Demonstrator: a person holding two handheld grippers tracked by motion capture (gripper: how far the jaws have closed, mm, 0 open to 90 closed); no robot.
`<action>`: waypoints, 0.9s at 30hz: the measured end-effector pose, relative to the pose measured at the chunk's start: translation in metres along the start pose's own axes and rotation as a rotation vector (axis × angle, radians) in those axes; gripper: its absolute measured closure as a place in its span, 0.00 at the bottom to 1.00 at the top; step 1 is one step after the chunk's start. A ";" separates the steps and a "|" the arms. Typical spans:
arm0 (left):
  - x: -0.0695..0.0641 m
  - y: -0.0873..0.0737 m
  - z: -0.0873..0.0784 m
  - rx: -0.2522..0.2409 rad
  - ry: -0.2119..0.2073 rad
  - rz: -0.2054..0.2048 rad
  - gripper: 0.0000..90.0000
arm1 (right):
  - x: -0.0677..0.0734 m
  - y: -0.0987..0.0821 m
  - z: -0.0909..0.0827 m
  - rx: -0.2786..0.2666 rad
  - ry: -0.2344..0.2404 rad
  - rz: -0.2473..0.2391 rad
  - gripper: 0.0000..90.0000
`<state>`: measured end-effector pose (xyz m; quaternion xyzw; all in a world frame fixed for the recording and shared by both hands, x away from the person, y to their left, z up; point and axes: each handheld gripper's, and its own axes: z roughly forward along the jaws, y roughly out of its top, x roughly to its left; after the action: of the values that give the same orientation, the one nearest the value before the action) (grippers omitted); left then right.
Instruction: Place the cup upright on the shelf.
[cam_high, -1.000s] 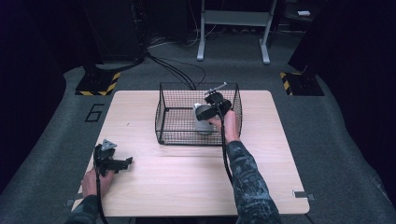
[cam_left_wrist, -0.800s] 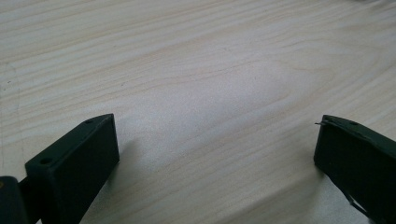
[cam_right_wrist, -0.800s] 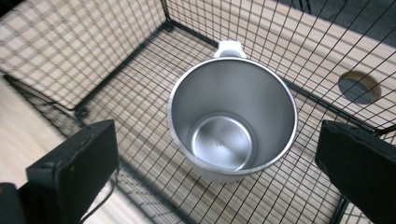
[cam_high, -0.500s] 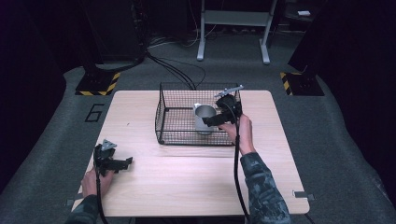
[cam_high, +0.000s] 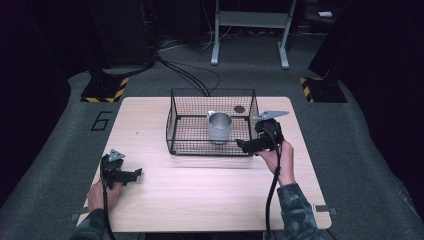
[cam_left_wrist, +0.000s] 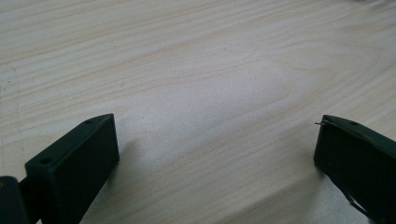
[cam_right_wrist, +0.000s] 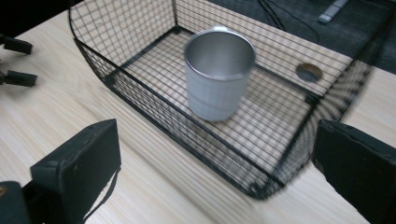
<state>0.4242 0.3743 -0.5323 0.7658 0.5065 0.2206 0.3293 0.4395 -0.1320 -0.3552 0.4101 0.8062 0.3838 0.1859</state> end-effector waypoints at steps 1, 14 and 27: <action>0.000 0.000 0.000 0.000 0.000 0.000 0.00 | -0.003 -0.006 -0.003 0.002 -0.007 0.003 0.01; 0.000 0.000 0.000 0.001 0.000 0.000 0.00 | -0.042 -0.112 -0.008 0.062 -0.137 0.136 0.01; 0.000 0.000 0.000 0.002 -0.003 0.001 0.00 | -0.064 -0.203 0.015 0.091 -0.241 0.277 0.01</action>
<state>0.4243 0.3746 -0.5321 0.7668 0.5058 0.2192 0.3289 0.3815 -0.2513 -0.5220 0.5681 0.7306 0.3169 0.2075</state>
